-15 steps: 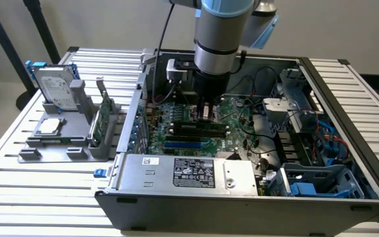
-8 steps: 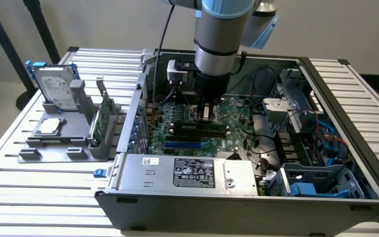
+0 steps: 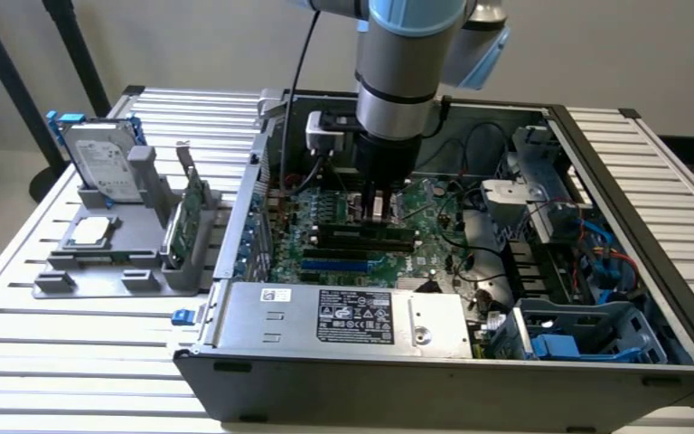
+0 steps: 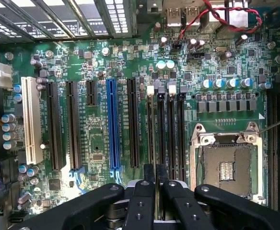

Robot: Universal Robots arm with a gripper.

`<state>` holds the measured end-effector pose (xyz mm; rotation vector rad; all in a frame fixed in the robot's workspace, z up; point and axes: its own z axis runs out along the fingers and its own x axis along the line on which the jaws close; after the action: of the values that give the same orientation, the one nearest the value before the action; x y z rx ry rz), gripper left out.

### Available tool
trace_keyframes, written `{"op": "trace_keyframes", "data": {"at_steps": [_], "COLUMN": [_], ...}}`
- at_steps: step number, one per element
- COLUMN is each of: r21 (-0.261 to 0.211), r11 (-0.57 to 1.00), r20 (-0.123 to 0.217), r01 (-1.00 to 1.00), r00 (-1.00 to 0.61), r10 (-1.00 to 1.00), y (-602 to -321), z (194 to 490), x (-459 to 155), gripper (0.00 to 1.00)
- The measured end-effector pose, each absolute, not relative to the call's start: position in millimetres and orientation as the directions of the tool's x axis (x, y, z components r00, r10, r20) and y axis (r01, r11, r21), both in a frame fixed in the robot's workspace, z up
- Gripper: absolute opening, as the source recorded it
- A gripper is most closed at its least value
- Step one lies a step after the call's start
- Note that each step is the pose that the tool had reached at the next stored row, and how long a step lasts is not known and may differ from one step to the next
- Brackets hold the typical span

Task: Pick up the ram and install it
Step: 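Insert the ram into the slot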

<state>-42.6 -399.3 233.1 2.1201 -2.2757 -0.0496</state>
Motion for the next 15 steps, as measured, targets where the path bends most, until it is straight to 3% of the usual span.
{"op": "trace_keyframes", "data": {"at_steps": [15], "r21": [0.032], "r11": [0.070], "r20": [0.002], "r01": [-0.997], "r00": [-0.070], "r10": [-0.998], "y": [-398.4], "z": [231.2], "x": [-43.8], "gripper": [0.14]}}
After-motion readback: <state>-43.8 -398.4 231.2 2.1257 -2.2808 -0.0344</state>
